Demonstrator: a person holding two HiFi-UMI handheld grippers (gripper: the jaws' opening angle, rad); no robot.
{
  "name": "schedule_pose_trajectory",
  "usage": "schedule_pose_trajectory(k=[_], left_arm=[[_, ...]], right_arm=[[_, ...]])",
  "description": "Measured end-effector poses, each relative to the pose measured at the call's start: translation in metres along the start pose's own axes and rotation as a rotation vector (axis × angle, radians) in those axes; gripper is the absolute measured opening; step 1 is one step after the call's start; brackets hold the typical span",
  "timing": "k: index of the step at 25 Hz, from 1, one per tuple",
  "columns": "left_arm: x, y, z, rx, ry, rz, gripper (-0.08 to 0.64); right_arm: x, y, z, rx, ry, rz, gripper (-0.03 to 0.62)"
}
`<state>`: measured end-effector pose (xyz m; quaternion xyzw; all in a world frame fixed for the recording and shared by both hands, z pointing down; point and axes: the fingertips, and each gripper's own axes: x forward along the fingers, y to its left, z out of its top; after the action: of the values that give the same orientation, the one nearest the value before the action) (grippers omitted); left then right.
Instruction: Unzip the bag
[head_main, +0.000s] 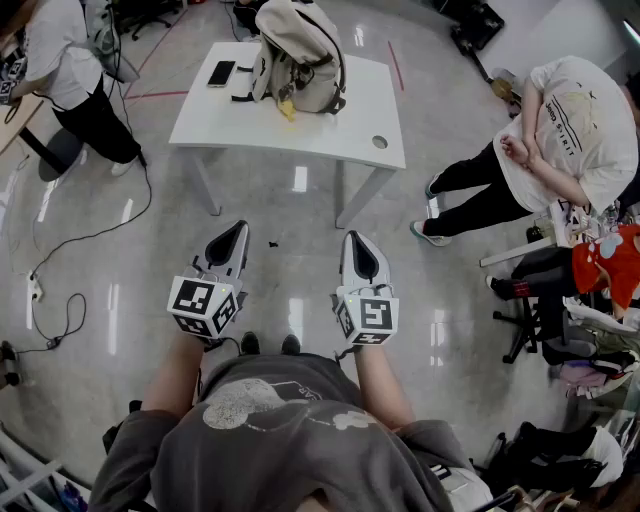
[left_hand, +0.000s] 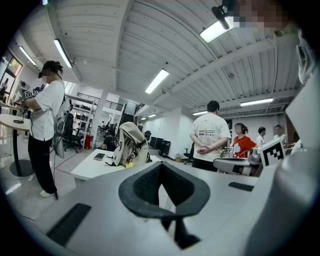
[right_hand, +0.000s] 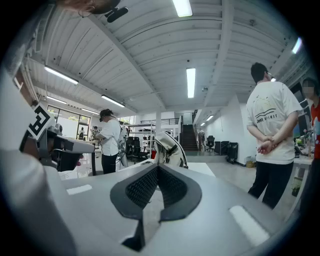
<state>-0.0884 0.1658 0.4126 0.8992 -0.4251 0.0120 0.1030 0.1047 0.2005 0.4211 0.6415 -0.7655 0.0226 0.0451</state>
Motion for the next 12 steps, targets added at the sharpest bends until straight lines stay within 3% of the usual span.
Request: schedule_pose_trajectory(k=[12], left_arm=[[0.004, -0.008, 0.000, 0.013, 0.010, -0.004, 0.005]], right_arm=[[-0.007, -0.012, -0.008, 0.018, 0.023, -0.022, -0.002]])
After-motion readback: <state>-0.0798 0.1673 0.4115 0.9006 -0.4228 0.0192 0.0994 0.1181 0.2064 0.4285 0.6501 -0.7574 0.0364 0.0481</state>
